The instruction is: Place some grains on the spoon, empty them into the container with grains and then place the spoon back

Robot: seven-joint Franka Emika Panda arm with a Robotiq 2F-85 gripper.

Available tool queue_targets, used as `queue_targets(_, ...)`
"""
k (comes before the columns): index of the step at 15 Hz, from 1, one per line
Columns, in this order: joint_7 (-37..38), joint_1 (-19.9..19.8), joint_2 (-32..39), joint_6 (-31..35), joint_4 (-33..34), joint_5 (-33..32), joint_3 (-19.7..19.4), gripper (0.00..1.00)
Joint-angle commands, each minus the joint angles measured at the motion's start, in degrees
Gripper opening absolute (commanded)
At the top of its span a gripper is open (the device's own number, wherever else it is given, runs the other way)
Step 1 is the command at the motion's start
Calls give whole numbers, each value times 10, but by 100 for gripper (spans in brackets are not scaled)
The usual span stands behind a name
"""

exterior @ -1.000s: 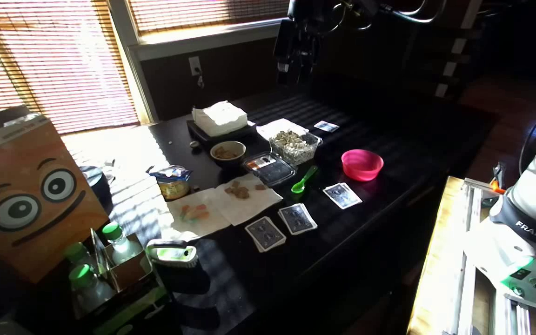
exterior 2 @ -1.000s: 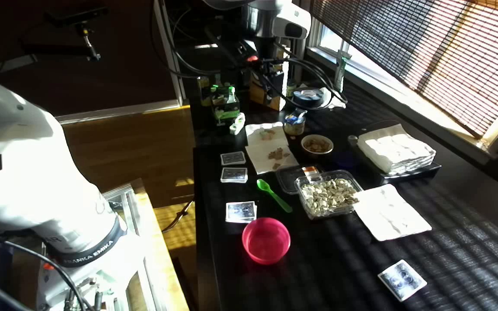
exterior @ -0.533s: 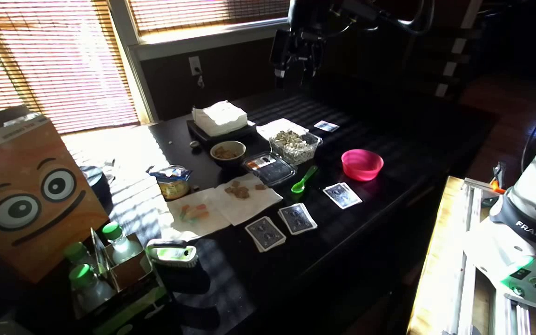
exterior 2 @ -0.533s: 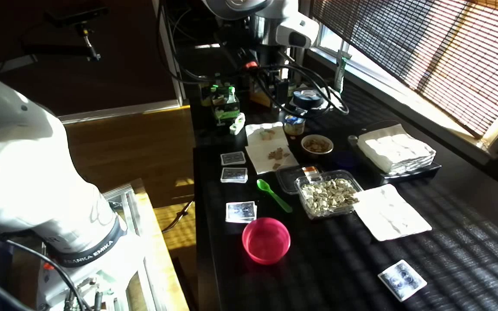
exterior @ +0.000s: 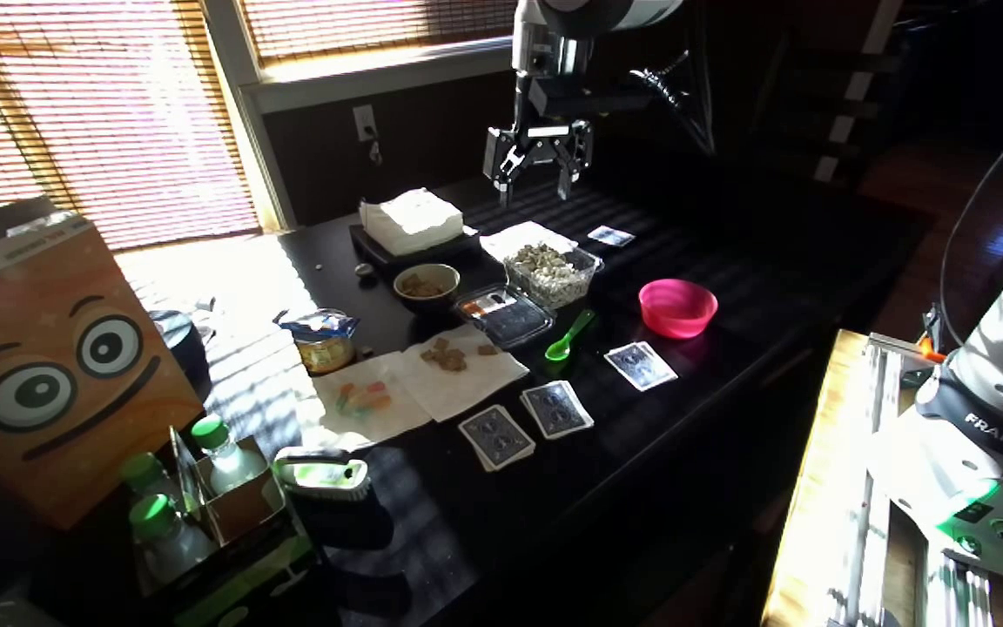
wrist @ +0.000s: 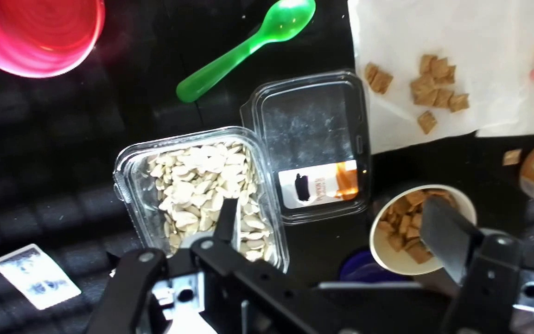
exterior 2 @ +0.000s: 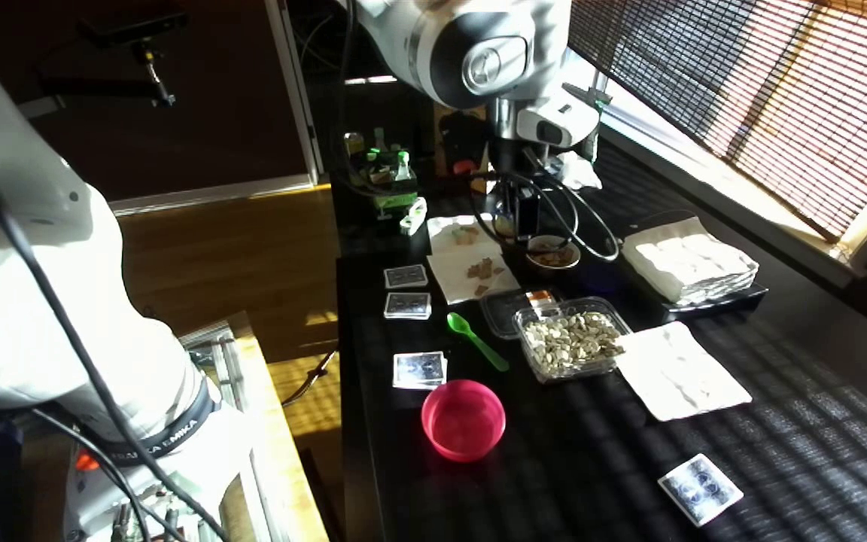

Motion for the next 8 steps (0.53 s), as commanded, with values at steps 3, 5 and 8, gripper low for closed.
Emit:
queue_targets(3,137,4,114,33,77,-72,-33,100)
queue_targets(5,140,5,141,48,88,-55,-45,100)
queue_targets(8,130,0,172,87,88,-23,-58,100)
